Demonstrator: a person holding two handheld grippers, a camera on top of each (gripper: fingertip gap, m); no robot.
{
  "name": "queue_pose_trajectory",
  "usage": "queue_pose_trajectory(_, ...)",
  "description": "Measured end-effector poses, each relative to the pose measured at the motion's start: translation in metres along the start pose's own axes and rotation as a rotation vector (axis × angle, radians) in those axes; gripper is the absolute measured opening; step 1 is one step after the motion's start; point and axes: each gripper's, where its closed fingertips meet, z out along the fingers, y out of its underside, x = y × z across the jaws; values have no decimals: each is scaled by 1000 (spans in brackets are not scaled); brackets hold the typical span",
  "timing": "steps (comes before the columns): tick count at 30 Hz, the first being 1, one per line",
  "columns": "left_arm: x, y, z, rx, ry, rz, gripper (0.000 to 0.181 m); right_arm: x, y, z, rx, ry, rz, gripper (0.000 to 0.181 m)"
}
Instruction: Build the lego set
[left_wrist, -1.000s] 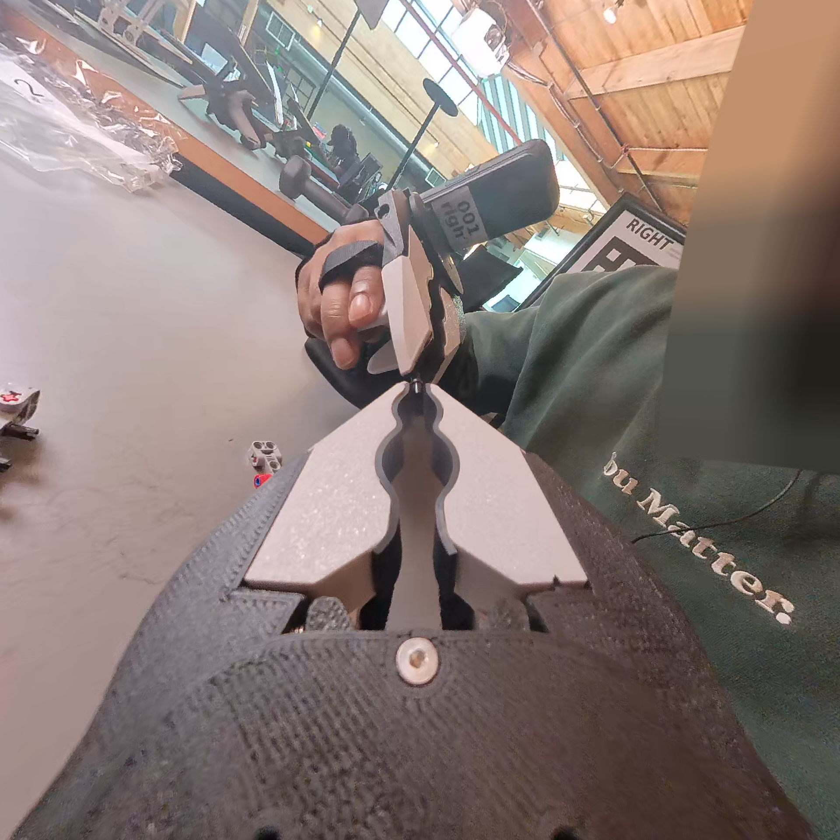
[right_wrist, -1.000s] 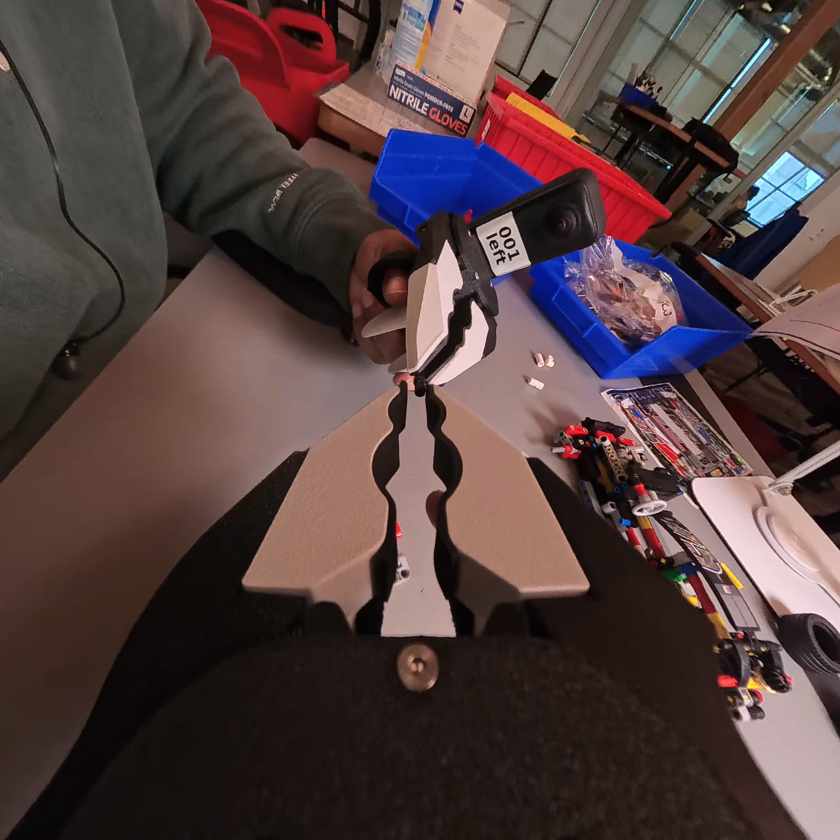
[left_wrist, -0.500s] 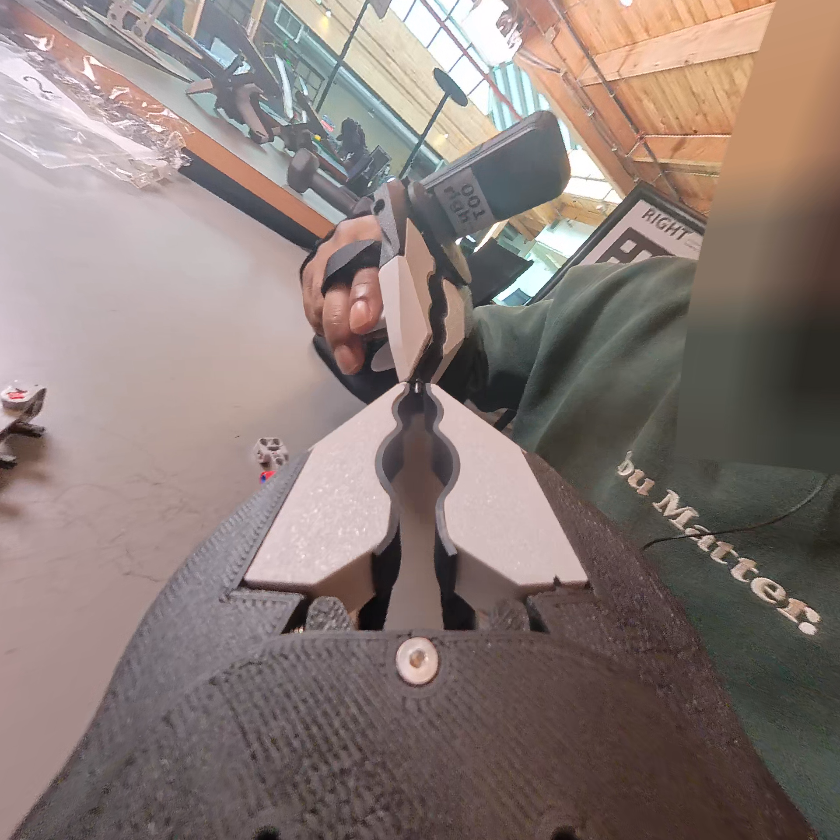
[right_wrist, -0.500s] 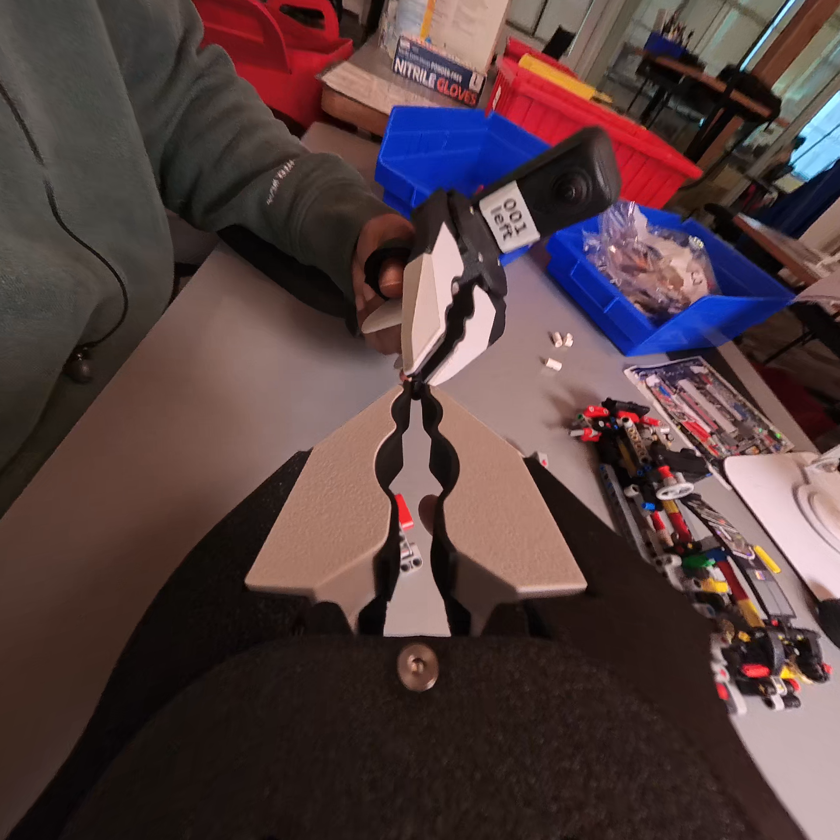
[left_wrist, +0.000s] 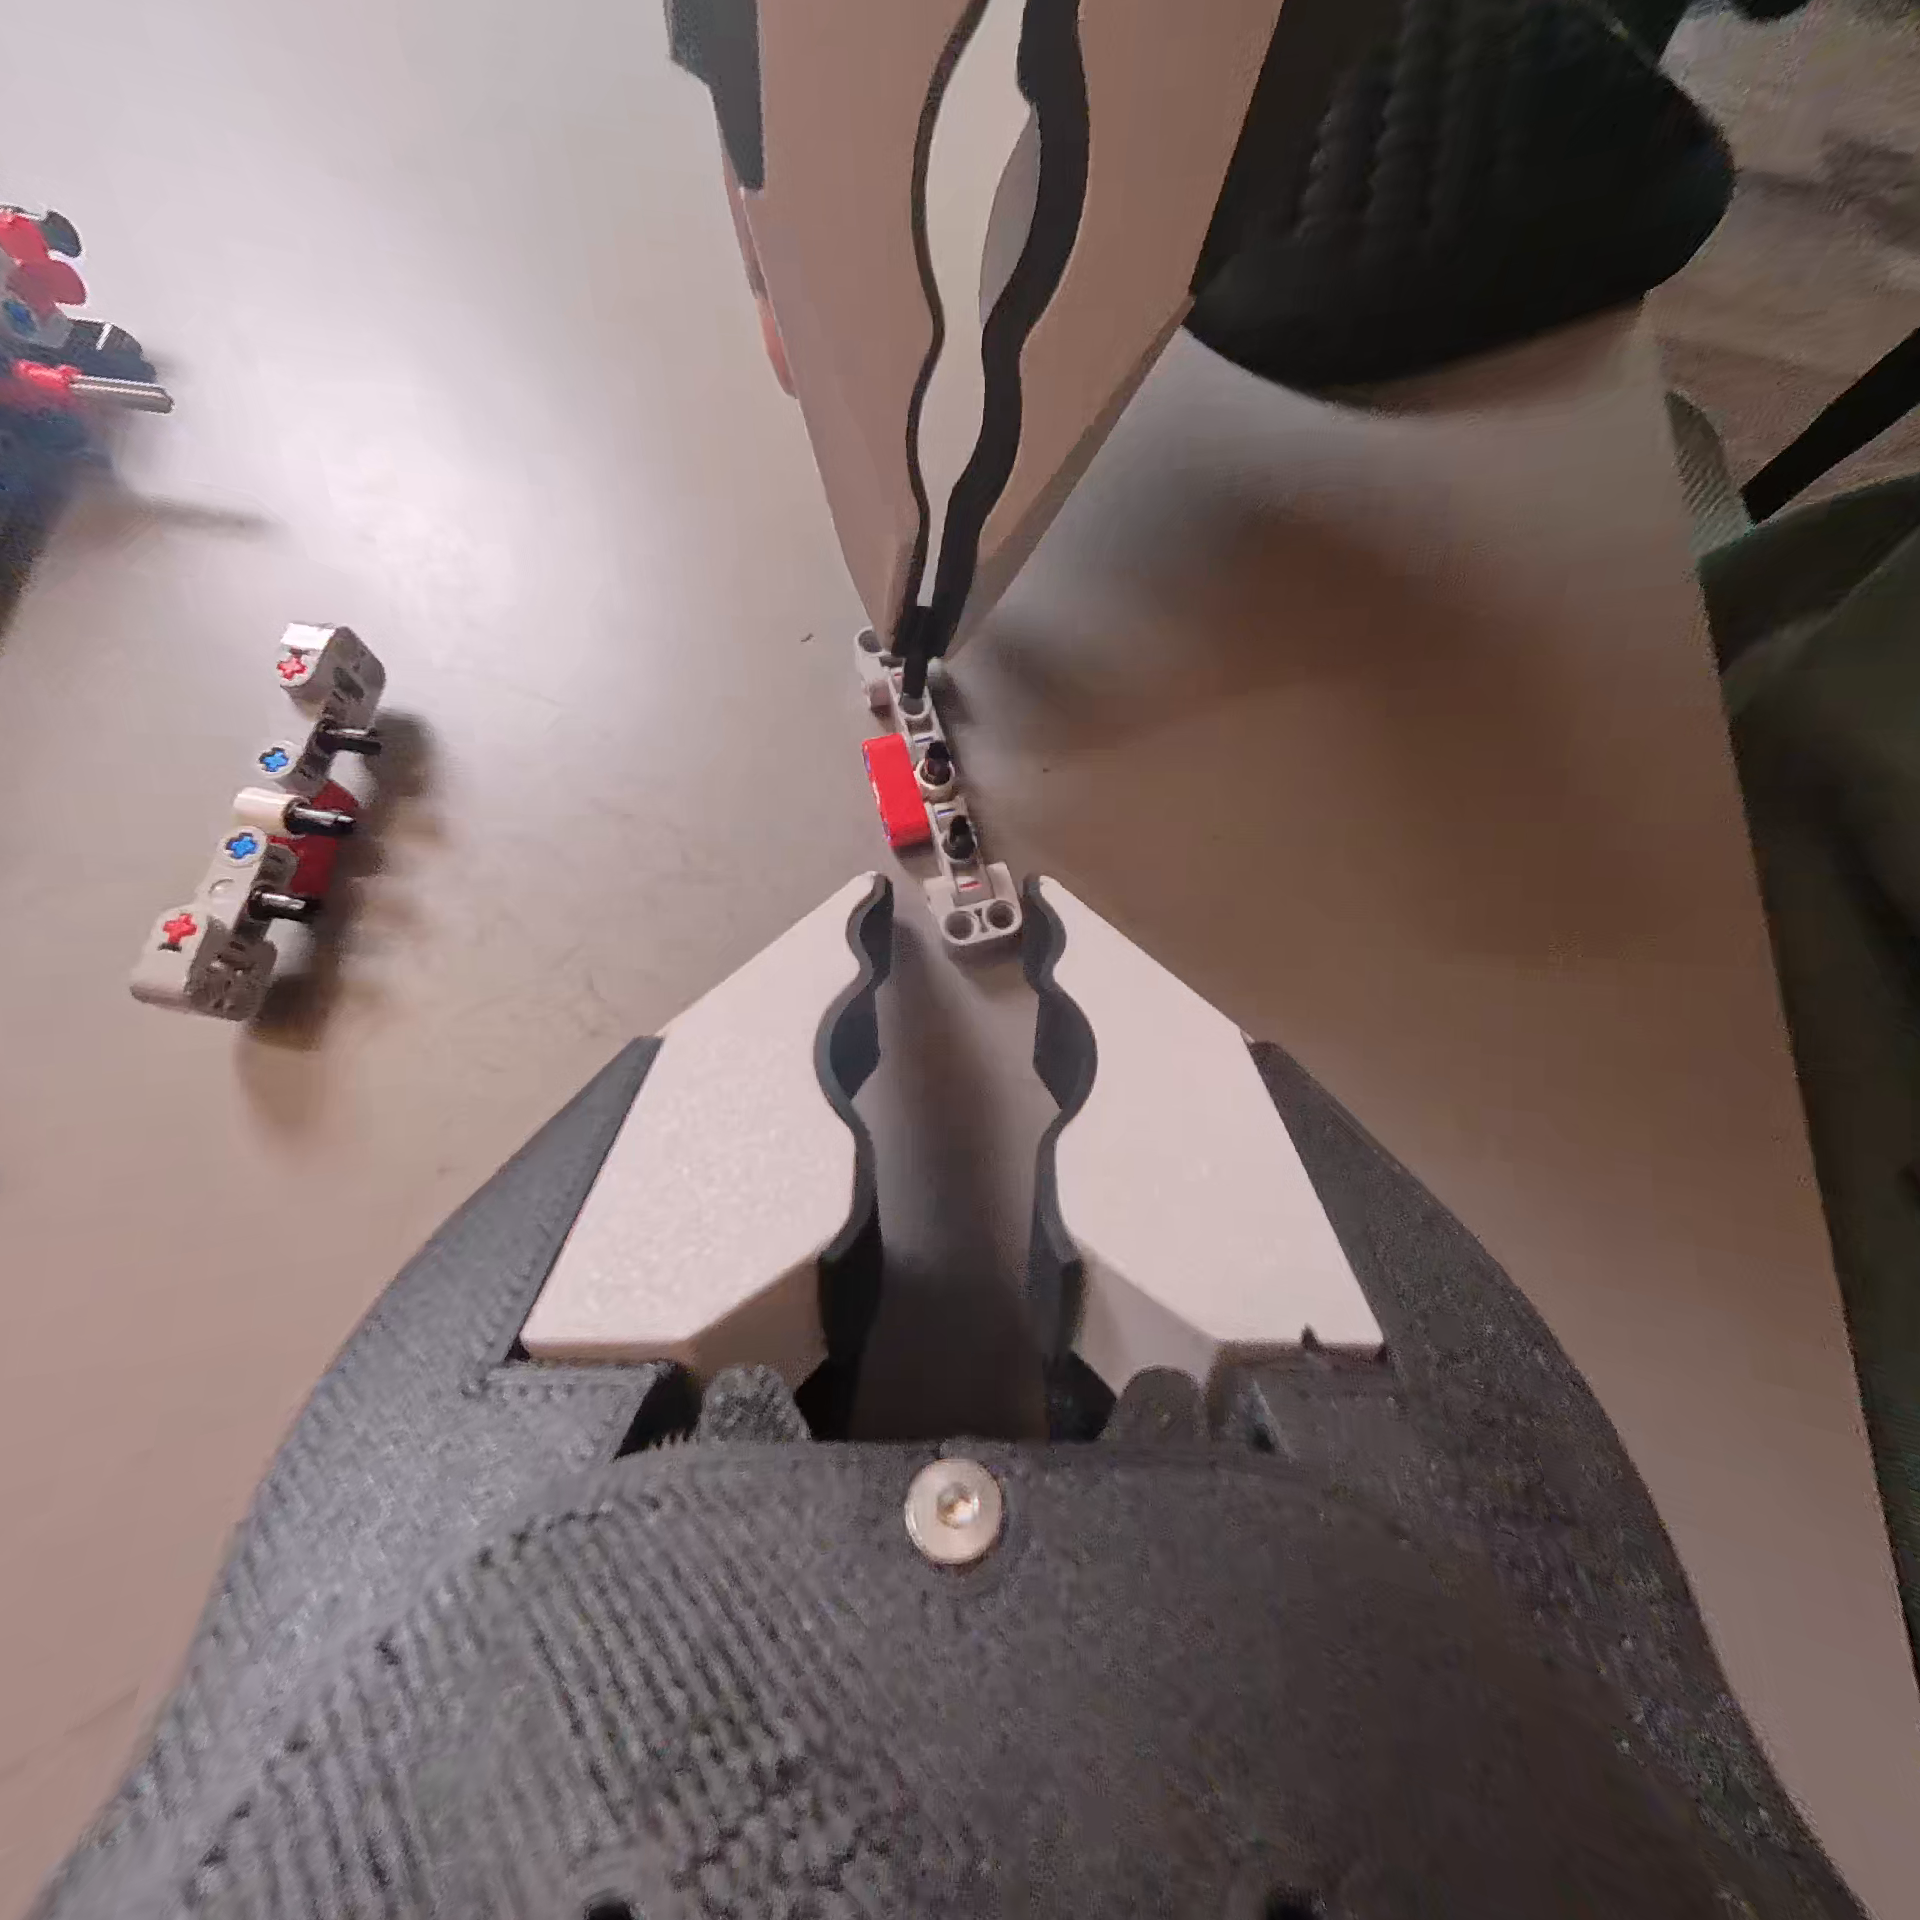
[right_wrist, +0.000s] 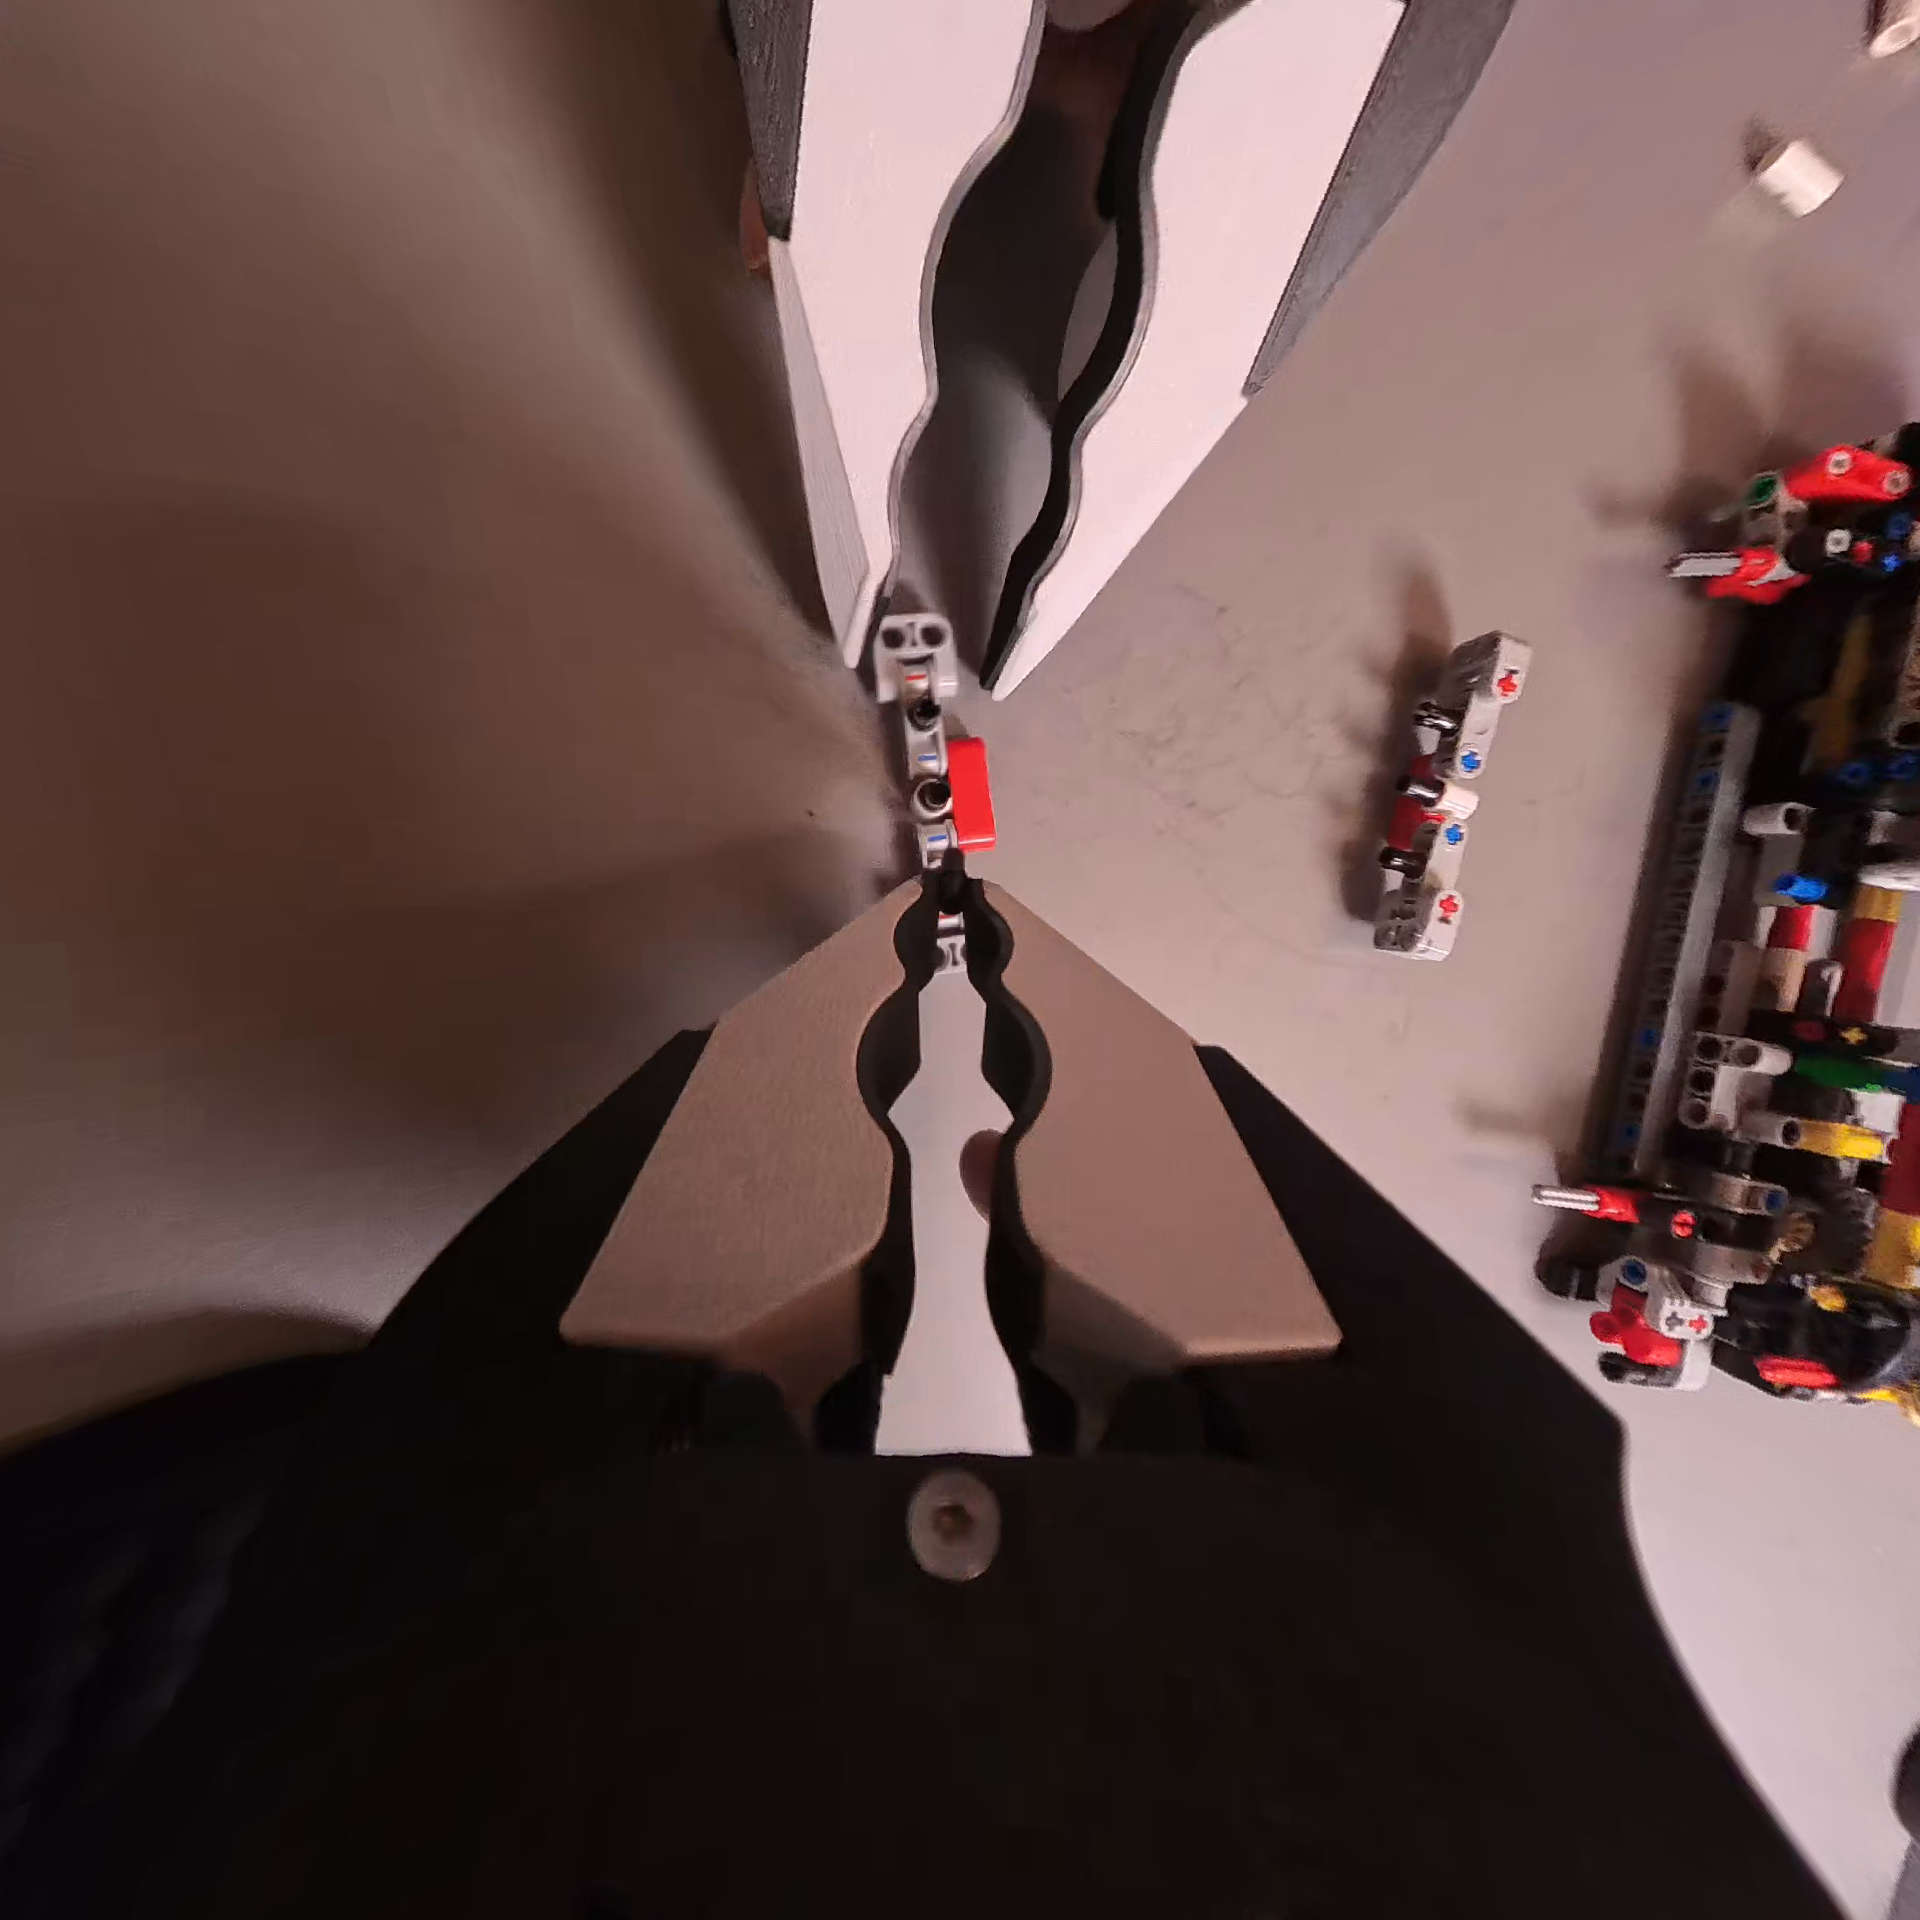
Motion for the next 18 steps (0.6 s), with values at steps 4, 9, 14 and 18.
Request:
queue_pose_trajectory(4, -2, 3, 1, -18, -16, 29, 15, -2, 6, 4, -88, -42, -16, 2)
queue_pose_trajectory(9, -2, 2, 2, -15, -10, 31, 14, -5, 7, 4, -169, -80, -43, 2)
queue_pose_trajectory(14, -3, 2, 2, -8, -5, 30, 14, -5, 8, 5, -276, -115, -98, 2)
queue_pose_trajectory(18, -7, 2, 2, -5, 2, 25, 14, -3, 8, 5, -381, -154, -179, 2)
